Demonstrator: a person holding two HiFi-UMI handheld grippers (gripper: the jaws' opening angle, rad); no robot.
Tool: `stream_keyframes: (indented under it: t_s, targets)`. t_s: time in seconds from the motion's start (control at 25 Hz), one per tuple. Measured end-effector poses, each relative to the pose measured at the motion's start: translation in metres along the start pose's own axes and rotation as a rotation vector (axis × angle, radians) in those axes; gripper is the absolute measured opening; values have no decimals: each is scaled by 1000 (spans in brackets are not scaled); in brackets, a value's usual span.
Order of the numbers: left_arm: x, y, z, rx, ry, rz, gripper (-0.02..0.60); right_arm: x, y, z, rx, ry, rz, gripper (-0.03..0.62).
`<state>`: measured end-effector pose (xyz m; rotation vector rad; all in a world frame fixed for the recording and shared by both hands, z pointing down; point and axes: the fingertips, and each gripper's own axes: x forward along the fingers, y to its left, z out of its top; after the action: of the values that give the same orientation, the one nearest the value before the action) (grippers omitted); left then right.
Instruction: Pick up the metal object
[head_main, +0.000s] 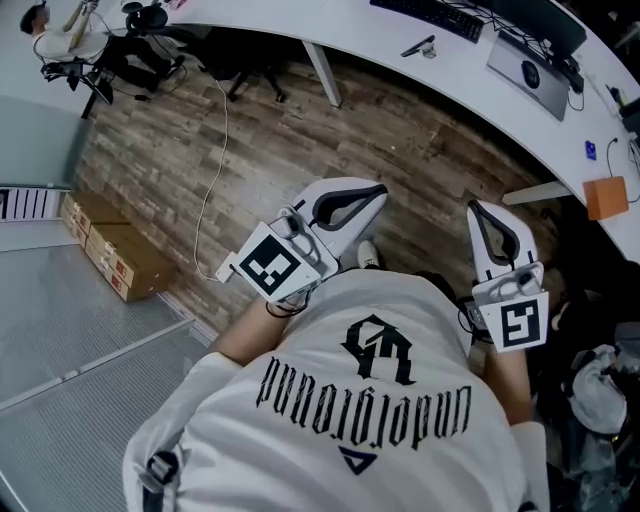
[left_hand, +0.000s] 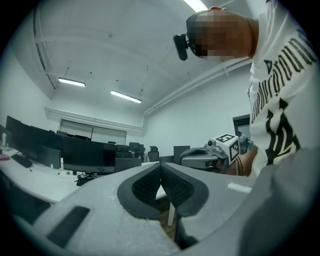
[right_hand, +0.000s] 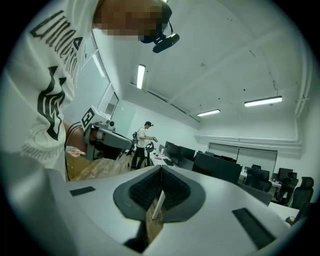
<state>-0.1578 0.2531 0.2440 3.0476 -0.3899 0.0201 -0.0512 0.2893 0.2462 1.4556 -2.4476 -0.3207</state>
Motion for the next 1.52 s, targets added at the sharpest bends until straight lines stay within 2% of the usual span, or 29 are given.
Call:
stream_keyframes:
  t_s: [0.28, 0.44, 0.68, 0.84, 1.2, 1.52]
  targets:
    - [-21, 47, 2, 14, -30, 29, 14, 42, -17, 11, 11, -15, -28, 15]
    - [-23, 62, 0, 6, -13, 44, 15, 58, -23, 6, 82, -32, -14, 15]
    - [-20, 86, -2, 18, -23, 69, 14, 84, -34, -1, 72, -46, 10, 15]
    - [-13, 102, -6, 8, -13, 90, 15, 100, -47, -4, 120, -48, 20, 15]
    - [29, 149, -10, -21, 5, 125, 14, 140, -91, -26, 86, -25, 75, 15]
    - [99, 194, -14, -33, 30, 131, 14, 167, -157, -58, 93, 13, 102, 15]
